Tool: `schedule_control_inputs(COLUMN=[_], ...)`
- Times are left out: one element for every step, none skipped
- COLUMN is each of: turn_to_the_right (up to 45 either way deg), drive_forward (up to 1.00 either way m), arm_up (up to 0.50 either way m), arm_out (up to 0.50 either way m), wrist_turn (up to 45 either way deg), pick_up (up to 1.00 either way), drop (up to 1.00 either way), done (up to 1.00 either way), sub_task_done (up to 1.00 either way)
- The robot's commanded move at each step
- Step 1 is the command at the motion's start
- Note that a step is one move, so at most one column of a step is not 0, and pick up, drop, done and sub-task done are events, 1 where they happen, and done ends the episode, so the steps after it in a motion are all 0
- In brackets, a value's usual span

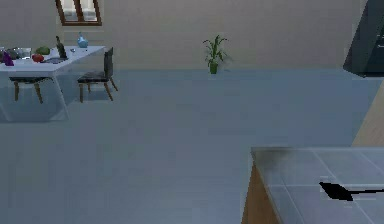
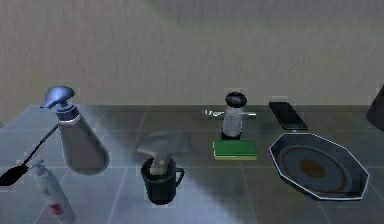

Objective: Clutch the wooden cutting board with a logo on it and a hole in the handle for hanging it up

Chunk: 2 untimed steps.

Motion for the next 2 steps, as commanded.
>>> schedule_control_inputs(turn_to_the_right=[0.0,0.0], drive_forward=[0.0,0.0], arm_up=[0.5,0.38], arm_out=[0.0,0.0], wrist_turn=[0.0,0.0], pick_up=[0.0,0.0], drop=[0.0,0.0], done=[0.0,0.0], sub_task_done=[0.0,0.0])
